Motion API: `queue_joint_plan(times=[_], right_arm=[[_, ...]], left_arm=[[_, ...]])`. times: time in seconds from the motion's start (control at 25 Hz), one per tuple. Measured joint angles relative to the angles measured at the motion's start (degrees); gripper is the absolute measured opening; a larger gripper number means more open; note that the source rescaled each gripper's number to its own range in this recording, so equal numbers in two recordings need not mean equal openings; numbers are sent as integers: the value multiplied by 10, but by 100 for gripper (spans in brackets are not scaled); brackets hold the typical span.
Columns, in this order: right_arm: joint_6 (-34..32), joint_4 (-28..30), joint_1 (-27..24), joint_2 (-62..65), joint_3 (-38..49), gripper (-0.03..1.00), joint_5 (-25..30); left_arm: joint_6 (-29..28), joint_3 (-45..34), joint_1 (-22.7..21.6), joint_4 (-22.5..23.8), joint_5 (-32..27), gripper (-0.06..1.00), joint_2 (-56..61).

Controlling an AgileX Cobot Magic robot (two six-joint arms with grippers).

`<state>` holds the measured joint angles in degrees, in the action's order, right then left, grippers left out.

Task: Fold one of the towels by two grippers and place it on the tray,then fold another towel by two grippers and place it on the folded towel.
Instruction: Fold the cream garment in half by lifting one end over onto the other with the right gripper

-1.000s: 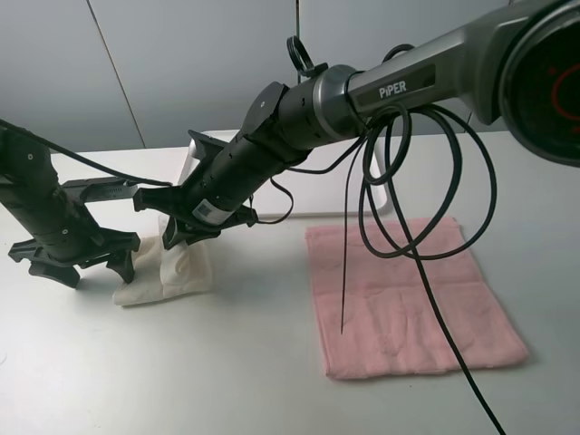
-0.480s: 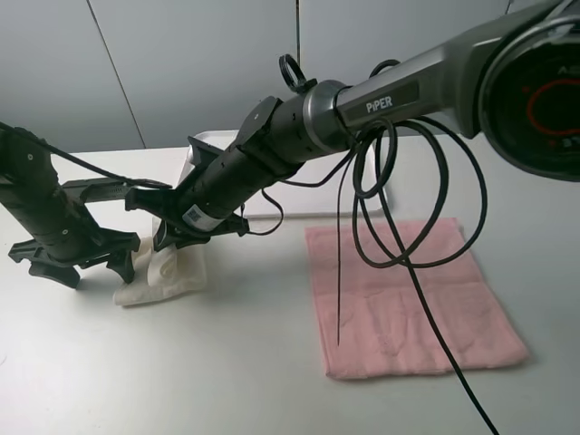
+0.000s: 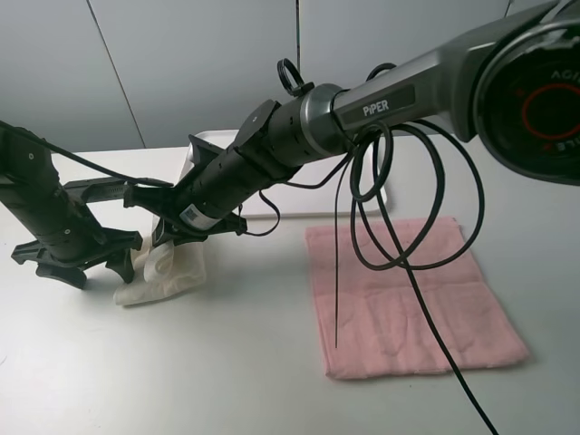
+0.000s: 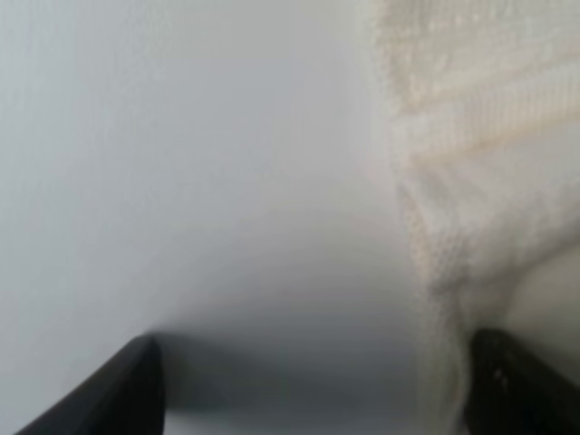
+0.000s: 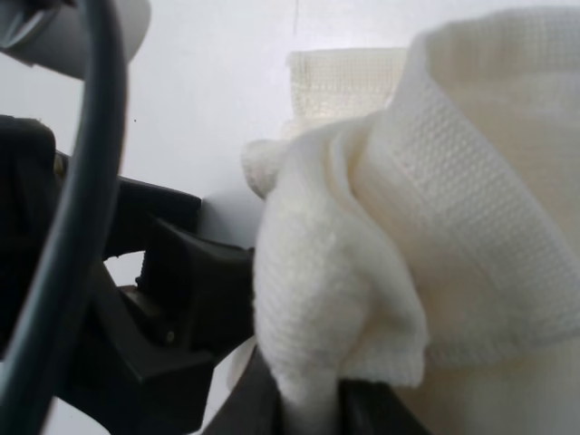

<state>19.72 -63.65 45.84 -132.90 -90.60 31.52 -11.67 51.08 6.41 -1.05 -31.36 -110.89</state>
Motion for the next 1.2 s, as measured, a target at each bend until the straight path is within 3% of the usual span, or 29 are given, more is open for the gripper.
queue_joint_plan(times=[0.36,1.2], right_arm=[[4,0,1,0,0,9,-1],[6,-60,1,-20,-2,9,1]], left_arm=[[10,0,0,1,-3,96,1],[33,-5,0,11,-84,97,144]])
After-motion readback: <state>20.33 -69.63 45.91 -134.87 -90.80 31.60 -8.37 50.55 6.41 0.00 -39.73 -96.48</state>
